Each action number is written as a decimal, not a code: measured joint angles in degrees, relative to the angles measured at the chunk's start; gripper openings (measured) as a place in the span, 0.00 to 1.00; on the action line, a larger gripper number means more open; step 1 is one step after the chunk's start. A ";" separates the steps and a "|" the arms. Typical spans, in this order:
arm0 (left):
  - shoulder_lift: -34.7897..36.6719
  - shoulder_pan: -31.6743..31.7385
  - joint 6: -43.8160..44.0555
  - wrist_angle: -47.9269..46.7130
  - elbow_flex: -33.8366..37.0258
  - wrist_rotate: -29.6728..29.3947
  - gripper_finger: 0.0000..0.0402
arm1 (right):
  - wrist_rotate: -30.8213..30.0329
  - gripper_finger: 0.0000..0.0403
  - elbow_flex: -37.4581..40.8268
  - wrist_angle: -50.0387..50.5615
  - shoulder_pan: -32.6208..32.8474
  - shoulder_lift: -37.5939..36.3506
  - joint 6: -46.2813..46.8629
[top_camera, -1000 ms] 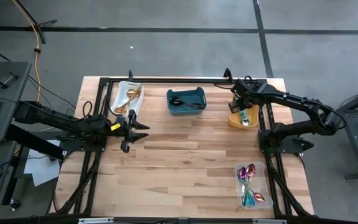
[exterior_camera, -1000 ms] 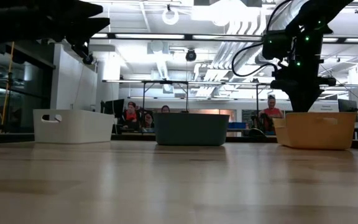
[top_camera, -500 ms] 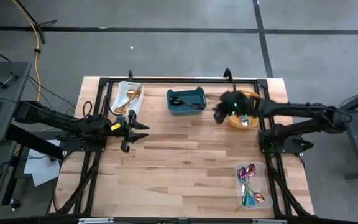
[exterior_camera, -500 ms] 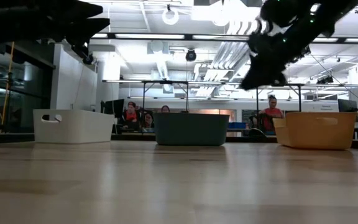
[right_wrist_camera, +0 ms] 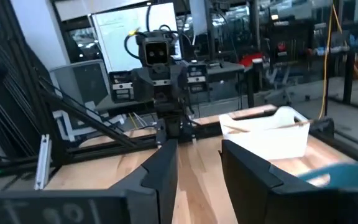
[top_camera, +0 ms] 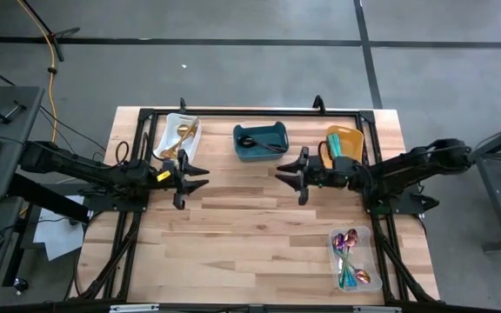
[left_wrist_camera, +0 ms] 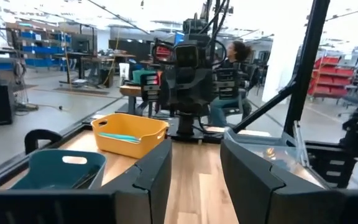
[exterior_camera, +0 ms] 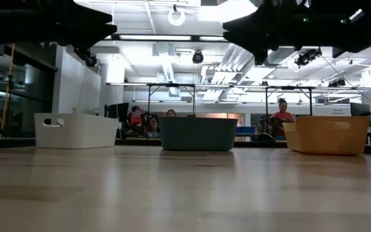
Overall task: Sort silverware by color (type)
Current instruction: Return to Home Position
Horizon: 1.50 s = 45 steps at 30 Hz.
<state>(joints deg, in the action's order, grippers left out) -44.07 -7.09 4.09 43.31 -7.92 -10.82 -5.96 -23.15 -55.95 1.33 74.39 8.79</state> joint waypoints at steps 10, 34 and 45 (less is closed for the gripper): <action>-0.04 0.00 -2.84 -0.17 0.00 -0.30 0.32 | -0.01 0.29 -3.07 0.91 1.04 4.11 -6.03; -0.02 0.00 -3.27 -0.51 0.00 -0.75 0.32 | -0.01 0.29 -3.07 0.38 1.04 4.08 -4.32; 0.28 0.00 -2.42 -0.23 0.00 -3.85 0.32 | -0.02 0.29 -3.07 0.97 1.04 4.08 -4.32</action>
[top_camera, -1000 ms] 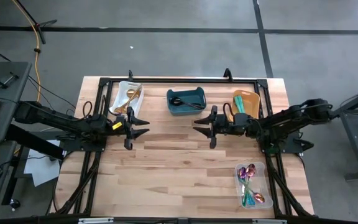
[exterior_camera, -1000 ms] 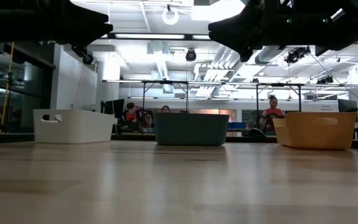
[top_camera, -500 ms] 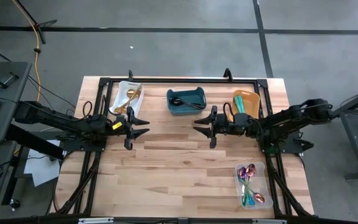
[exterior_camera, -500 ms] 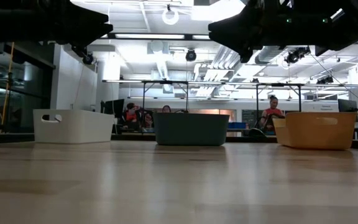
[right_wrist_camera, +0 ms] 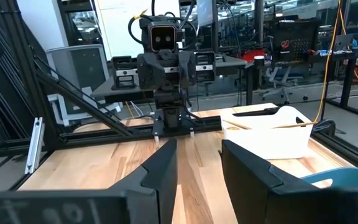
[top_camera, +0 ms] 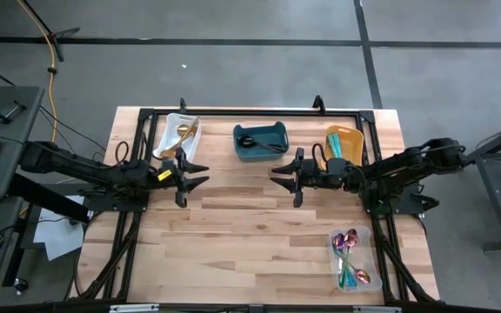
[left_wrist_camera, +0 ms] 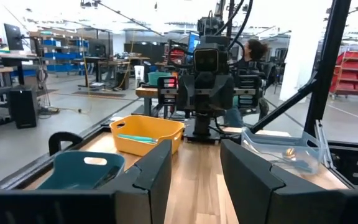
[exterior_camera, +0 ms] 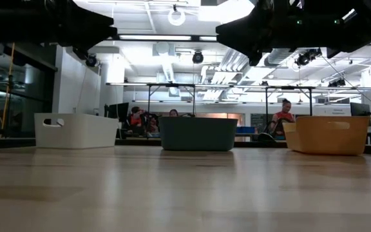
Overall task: Sort silverware by color (type)
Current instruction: Return to Home Position
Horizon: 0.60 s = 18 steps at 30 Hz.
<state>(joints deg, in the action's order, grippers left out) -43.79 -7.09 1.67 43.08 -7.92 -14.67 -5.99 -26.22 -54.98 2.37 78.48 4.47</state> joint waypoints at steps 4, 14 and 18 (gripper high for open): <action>5.58 -0.07 -0.32 -2.58 0.00 -0.27 0.32 | 0.01 0.29 0.00 0.67 0.00 0.00 0.01; 32.94 -0.07 -1.78 -25.68 -0.02 -0.96 0.32 | 0.00 0.29 0.00 4.70 0.00 0.00 4.23; 40.18 -0.07 -2.47 -32.68 -0.02 -0.86 0.32 | -0.01 0.29 0.00 4.63 0.00 0.00 4.52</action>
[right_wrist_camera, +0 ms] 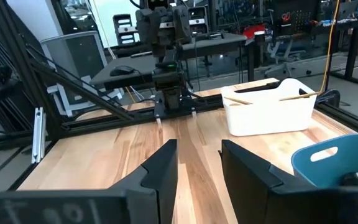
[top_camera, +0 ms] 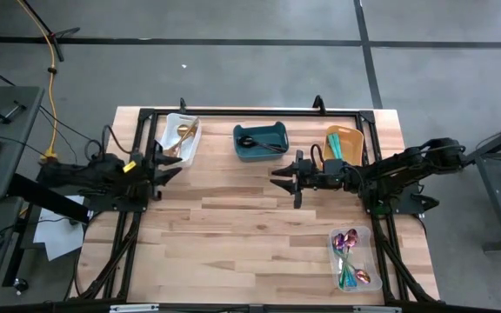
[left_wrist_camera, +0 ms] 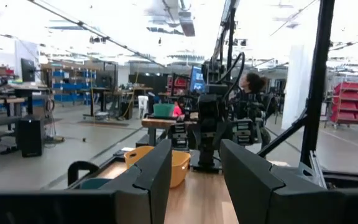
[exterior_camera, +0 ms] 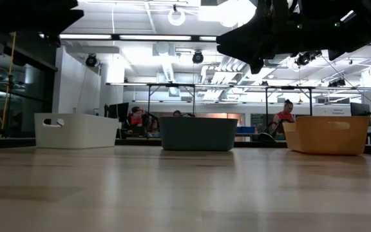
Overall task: Sort silverware by color (type)
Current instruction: Return to Home Position
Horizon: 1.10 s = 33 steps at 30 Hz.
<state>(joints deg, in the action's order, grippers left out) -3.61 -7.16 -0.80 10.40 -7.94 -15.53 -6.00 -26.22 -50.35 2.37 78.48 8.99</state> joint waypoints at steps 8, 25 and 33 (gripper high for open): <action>2.80 -0.04 -2.97 -4.06 0.04 6.70 0.32 | 0.00 0.29 -0.02 0.05 -0.02 0.00 0.00; 2.51 0.00 -4.86 -2.32 2.72 11.54 0.32 | 0.00 0.29 -0.02 0.15 -0.01 0.00 -0.01; 2.55 0.07 -5.75 -3.57 2.86 12.29 0.32 | 0.00 0.29 -0.02 0.28 -0.02 0.00 -0.02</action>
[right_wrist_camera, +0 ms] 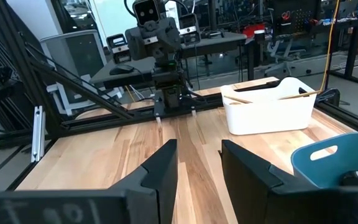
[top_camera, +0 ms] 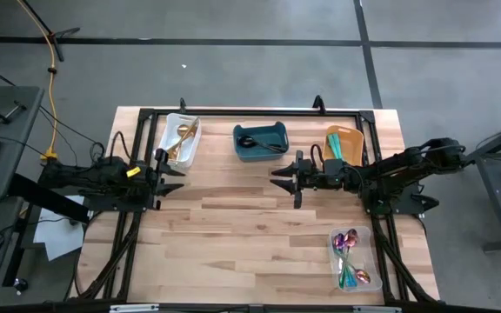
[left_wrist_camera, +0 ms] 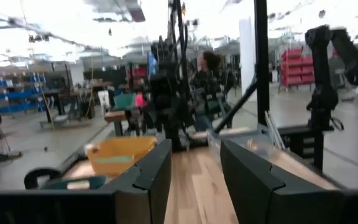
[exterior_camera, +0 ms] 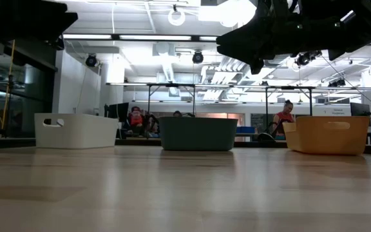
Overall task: Sort silverware by color (type)
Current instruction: Return to Home Position
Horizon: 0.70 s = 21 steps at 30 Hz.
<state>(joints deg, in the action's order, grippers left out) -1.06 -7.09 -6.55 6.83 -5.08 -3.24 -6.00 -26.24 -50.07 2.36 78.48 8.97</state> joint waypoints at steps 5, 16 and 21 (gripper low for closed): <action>0.00 0.00 -0.12 -1.23 0.07 -0.04 0.32 | 0.00 0.29 0.00 0.05 0.01 0.00 0.00; 0.19 2.45 2.95 3.08 4.39 2.22 0.32 | -0.02 0.29 0.00 -0.34 0.02 0.00 -0.02; 0.17 3.95 4.99 1.31 4.39 5.42 0.32 | -0.02 0.29 0.00 -0.34 -0.11 -0.02 -0.44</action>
<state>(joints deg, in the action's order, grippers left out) -0.89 -3.14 -1.55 8.14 -0.69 2.18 -6.02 -26.24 -50.41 2.25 78.46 8.54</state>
